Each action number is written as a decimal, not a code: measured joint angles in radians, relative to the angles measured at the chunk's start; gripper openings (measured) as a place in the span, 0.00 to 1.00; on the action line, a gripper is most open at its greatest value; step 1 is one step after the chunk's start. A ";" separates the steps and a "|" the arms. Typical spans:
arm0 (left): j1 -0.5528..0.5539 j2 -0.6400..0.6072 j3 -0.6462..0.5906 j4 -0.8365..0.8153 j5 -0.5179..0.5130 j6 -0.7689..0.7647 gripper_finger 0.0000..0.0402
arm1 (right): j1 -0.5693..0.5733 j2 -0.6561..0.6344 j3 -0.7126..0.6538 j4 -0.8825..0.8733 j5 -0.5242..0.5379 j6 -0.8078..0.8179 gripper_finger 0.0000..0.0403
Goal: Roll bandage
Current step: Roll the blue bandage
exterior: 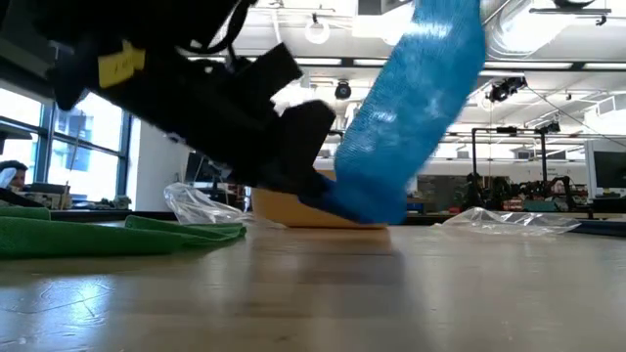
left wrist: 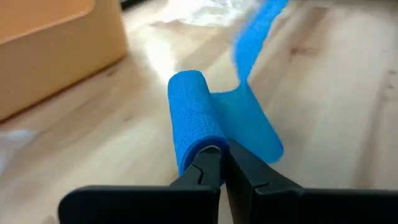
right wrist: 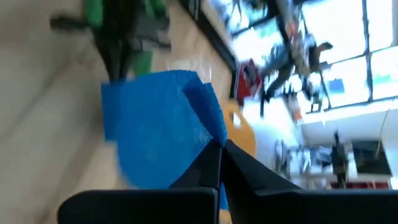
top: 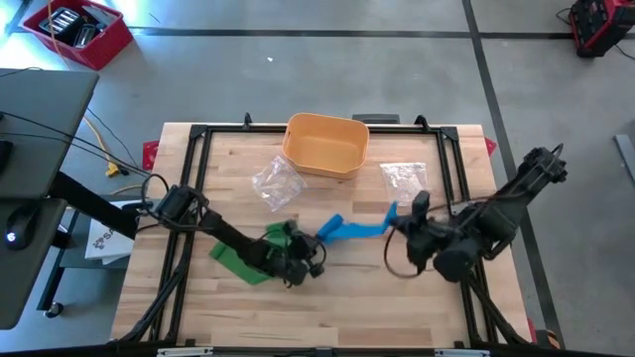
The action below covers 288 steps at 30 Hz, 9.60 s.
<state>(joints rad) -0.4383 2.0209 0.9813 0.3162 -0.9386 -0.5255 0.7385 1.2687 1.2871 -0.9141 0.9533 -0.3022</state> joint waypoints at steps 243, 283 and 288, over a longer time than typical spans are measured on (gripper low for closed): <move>-0.354 0.027 0.269 0.233 0.085 -0.133 0.00 | -0.312 0.310 -0.255 0.553 -0.458 0.390 0.35; -0.328 0.027 0.269 0.318 0.061 -0.091 0.00 | 0.235 0.414 -0.671 1.773 -0.183 0.340 0.38; -0.321 0.027 0.269 0.319 0.060 -0.091 0.00 | 0.217 0.425 -0.646 1.771 -0.172 0.327 0.38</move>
<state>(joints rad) -0.7593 2.0480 1.2499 0.6350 -0.8787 -0.6167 0.9558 1.6933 0.6408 0.8572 0.7815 0.0251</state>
